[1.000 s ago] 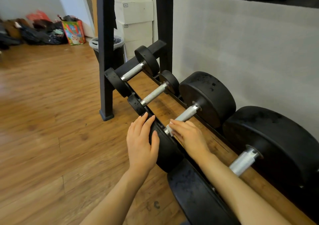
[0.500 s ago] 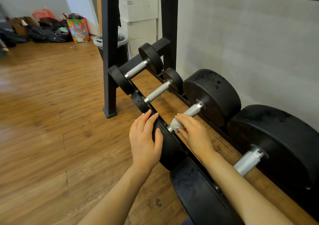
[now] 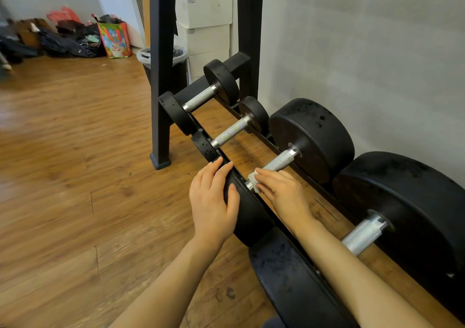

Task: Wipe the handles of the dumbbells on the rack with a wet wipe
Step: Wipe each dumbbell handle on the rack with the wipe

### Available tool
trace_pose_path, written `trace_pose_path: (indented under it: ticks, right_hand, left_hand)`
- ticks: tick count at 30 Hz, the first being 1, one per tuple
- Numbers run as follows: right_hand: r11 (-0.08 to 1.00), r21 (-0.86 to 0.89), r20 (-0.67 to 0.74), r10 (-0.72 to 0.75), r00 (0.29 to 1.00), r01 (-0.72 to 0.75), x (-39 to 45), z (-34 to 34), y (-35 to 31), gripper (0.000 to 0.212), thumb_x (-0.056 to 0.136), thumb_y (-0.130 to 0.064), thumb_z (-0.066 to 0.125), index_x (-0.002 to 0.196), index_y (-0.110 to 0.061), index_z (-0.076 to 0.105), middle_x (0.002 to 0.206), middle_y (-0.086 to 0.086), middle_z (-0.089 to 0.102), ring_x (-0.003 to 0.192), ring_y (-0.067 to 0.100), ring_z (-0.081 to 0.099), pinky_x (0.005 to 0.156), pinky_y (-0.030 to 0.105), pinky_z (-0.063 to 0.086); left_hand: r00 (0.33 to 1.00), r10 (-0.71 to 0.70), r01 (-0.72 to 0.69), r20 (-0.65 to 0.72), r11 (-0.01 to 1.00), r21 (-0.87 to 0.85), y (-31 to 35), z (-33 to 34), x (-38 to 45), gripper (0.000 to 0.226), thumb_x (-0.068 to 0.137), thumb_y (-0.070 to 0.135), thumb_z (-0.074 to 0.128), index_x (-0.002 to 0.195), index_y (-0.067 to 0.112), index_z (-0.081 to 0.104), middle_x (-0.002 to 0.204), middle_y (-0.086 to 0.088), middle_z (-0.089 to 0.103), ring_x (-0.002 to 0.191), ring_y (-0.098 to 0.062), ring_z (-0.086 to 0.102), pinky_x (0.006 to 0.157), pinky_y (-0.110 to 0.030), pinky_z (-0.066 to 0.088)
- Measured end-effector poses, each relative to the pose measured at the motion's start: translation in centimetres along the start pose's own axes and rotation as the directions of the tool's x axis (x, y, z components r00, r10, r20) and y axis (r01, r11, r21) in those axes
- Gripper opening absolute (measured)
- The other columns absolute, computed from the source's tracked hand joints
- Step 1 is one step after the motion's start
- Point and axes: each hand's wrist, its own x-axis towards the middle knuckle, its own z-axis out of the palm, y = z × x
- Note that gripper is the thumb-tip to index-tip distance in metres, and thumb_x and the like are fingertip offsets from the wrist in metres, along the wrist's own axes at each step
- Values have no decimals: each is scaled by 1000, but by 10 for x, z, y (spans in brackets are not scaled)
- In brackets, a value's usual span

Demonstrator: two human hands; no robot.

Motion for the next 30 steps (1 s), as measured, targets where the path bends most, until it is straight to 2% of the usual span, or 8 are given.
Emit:
trace_pose_path:
  ticks: [3,7,10,14,18,23,27,30]
  right_hand:
    - [998,68,43,-17,999,14,-1,1,-2,39,80,4,72,117,-5,68,113,9,68,100,25,63,85,48,56]
    - [996,73,12,41,999,-42,2,0,4,38,84,-2,70,121,-9,66,116,7,67,107,24,61,90,46,54]
    - [1000,27,28,7,1000,-7,2,0,1,34,86,-4,68,120,-8,67,117,8,68,106,27,62,90,47,54]
    - [998,-45,30,-33,999,35,-4,1,-8,35,86,-6,69,120,-13,67,113,4,69,91,24,63,75,45,58]
    - [990,-144,-15,2,1000,-4,-1,2,-3,30,89,-16,67,119,-19,68,118,-5,68,93,21,63,67,44,57]
    - [999,-36,109,-27,994,31,-3,4,-9,35,90,-11,65,124,-18,65,122,1,64,102,24,61,82,45,55]
    - [995,-97,-2,27,1000,-27,1,6,0,30,90,-17,65,120,-20,68,121,-5,67,100,20,62,74,46,57]
    - [998,-35,8,55,998,-55,1,9,1,31,90,-18,66,121,-18,68,123,-3,66,108,20,62,85,46,55]
  left_hand:
    - [1000,-2,2,3,1000,8,0,0,0,45,92,30,43,133,19,59,142,1,53,134,-17,43,112,-23,20]
    - [1000,-9,9,15,1000,17,1,-2,0,46,92,31,42,133,19,59,143,2,52,134,-16,42,111,-19,17]
    - [1000,-8,8,19,1000,18,2,-2,1,46,92,32,42,133,19,59,142,1,53,134,-16,43,111,-17,16]
    - [1000,-13,13,17,1000,9,2,-3,1,46,92,31,43,132,18,60,142,1,53,133,-16,43,112,-13,13]
    - [1000,-10,10,19,1000,7,3,-3,1,45,92,30,43,131,18,61,141,1,54,133,-17,44,112,-15,15]
    - [1000,-15,15,18,1000,5,3,-3,1,45,91,31,43,131,18,61,141,1,54,133,-16,43,112,-19,18]
    - [1000,-11,11,19,1000,3,3,-3,1,45,91,29,44,131,18,61,140,0,54,132,-17,44,112,-15,15]
    - [1000,-4,4,17,1000,3,3,-3,1,44,91,29,44,131,17,61,140,0,55,132,-17,45,112,-16,16]
